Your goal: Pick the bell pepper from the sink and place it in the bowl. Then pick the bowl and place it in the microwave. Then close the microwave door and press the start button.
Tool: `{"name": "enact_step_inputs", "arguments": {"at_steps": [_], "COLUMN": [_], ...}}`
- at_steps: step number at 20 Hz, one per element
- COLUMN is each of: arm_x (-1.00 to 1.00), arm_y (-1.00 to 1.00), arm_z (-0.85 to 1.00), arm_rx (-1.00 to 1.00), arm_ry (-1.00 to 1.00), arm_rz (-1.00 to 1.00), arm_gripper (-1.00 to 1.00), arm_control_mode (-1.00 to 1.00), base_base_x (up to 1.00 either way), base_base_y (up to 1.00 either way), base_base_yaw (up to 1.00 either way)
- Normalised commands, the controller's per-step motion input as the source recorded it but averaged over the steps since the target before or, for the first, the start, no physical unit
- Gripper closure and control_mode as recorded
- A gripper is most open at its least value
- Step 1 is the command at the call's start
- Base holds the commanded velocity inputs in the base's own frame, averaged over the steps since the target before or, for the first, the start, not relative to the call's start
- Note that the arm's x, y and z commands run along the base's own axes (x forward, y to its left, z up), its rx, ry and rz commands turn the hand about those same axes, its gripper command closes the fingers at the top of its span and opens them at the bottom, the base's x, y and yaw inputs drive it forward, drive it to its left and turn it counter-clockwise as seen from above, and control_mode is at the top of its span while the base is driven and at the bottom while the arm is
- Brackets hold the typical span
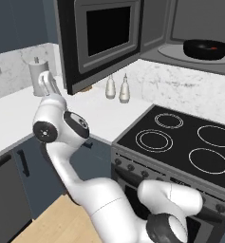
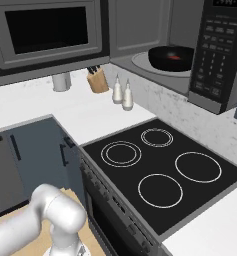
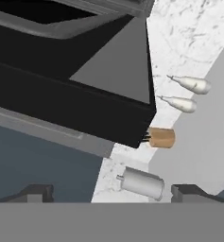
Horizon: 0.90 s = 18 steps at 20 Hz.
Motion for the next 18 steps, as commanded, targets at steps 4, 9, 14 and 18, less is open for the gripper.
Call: {"name": "enact_step_inputs", "arguments": {"at_steps": [4,9,14,18], "arm_x": [0.46,0.28,0.03,-0.07], "arm_y": [0.00,0.00,0.00,-0.19], "arm_z": [0.00,0.00,0.00,0.00], "arm_rx": [0.00,0.00,0.00,0.01], "arm_ry": [0.00,-0.01,-0.17,-0.26], "arm_rz": [-0.05,-0.14,-0.23,-0.24], "arm_gripper": [-1.00,-1.00,-1.00,-1.00], "arm_control_mode": [-1.00,-1.00,-1.00,-1.00], "base_base_x": [0.00,0.00,0.00,0.00], "base_base_y": [0.00,0.00,0.00,0.00], "base_base_yaw": [0.00,0.00,0.00,0.00]}}
